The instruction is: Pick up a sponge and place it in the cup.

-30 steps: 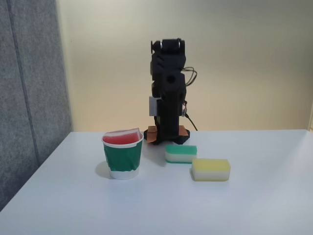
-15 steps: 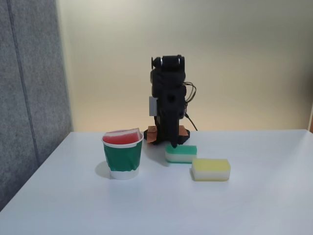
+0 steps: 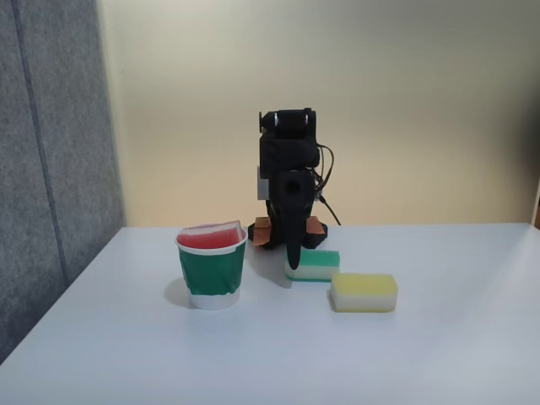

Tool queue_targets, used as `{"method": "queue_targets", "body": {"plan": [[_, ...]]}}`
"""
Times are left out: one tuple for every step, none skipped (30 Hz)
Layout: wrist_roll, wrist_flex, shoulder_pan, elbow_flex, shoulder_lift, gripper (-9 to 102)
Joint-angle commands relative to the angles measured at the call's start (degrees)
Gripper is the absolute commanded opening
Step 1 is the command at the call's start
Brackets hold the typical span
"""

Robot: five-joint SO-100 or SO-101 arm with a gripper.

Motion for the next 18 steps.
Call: {"method": "queue_targets", "body": {"plan": [[-0.4, 6.4, 1.5, 0.2, 0.2, 0], [-0.3, 6.5, 1.7, 0.2, 0.2, 0], [-0.4, 6.5, 1.9, 0.2, 0.2, 0], [-0.4, 6.5, 1.9, 0.2, 0.2, 0], [-0.4, 6.5, 1.8, 0.2, 0.2, 0], [-0.3, 6.5, 1.5, 0.2, 0.2, 0], [0.0, 6.5, 1.1, 0.2, 0.2, 0], [0.0, 6.5, 0.9, 0.2, 0.2, 0], [0.0, 6.5, 0.7, 0.2, 0.2, 0], [0.1, 6.5, 0.7, 0.2, 0.2, 0], [0.1, 6.5, 0.7, 0.2, 0.2, 0], [0.1, 6.5, 0.7, 0.2, 0.2, 0], [0.1, 6.6, 0.7, 0.2, 0.2, 0], [0.3, 6.6, 0.7, 0.2, 0.2, 0], [0.3, 6.6, 0.7, 0.2, 0.2, 0], [0.3, 6.6, 0.7, 0.2, 0.2, 0], [0.3, 6.6, 0.7, 0.2, 0.2, 0], [0.3, 6.6, 0.7, 0.2, 0.2, 0]]}}
